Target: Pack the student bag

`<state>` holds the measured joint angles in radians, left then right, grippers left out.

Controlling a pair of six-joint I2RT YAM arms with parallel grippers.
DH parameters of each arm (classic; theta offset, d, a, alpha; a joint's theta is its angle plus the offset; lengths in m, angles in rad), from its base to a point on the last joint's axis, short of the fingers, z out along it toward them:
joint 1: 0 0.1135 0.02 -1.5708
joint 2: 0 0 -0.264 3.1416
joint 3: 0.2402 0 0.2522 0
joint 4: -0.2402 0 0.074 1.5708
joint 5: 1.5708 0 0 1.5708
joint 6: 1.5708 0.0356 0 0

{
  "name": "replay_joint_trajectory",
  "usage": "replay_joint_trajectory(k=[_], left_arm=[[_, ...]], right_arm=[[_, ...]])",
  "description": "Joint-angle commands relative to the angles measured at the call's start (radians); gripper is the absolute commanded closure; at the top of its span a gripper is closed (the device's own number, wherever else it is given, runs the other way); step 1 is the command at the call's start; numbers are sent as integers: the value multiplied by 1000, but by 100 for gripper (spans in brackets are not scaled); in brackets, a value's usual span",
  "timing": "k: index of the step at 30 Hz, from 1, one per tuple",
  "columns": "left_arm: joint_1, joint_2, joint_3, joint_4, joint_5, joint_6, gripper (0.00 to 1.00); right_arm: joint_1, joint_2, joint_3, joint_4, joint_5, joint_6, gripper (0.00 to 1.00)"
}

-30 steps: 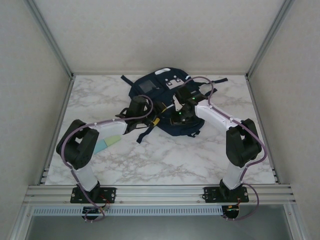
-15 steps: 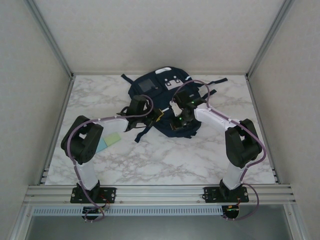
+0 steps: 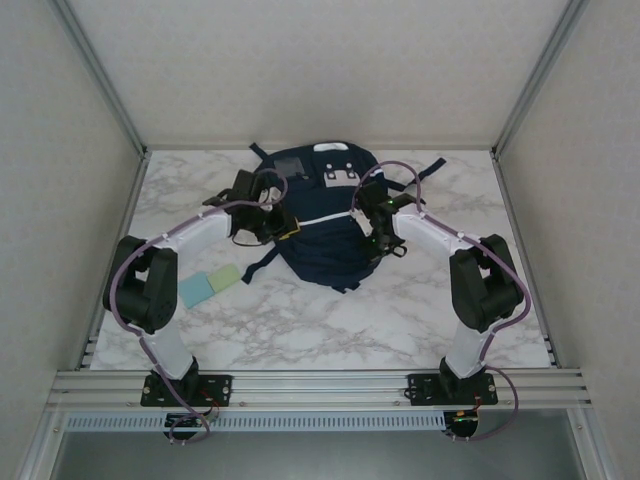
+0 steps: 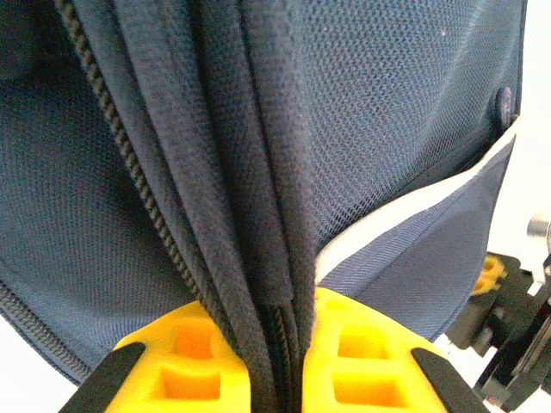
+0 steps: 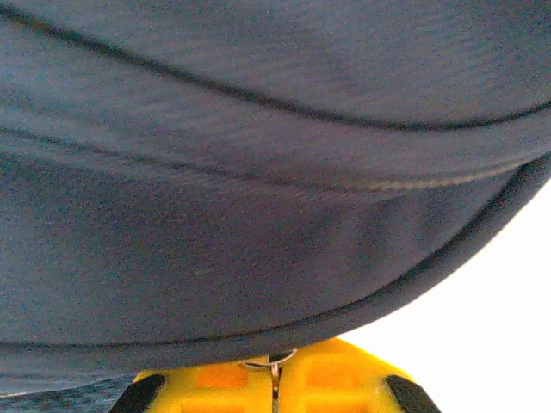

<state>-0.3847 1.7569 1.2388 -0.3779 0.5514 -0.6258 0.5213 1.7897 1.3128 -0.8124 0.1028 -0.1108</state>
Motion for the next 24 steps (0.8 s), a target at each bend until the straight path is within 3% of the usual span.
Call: replay_joint_trajectory(k=[1,6,9,12,14,17,24], left_arm=[[100,-2,89,-272,-108,235,100],[179,-52,87,-246,-209,197,100],[191,-91,60,-195,-237,136,71],[188,-118,19,-137,-155,65,36],[181,-126,-2,-111,-80,14,25],[145,-179,-64,-55,-50,-75,20],[23,-309,-246,132,-130,-348,12]], right_arm=[[-52,10,34,-130,131,-99,100],[-45,19,106,-114,80,-133,100],[-9,23,133,-65,-13,-116,100],[17,54,194,-33,-165,-32,100],[31,69,211,14,-265,9,100],[61,78,215,92,-327,42,100],[95,76,220,217,-414,106,100]])
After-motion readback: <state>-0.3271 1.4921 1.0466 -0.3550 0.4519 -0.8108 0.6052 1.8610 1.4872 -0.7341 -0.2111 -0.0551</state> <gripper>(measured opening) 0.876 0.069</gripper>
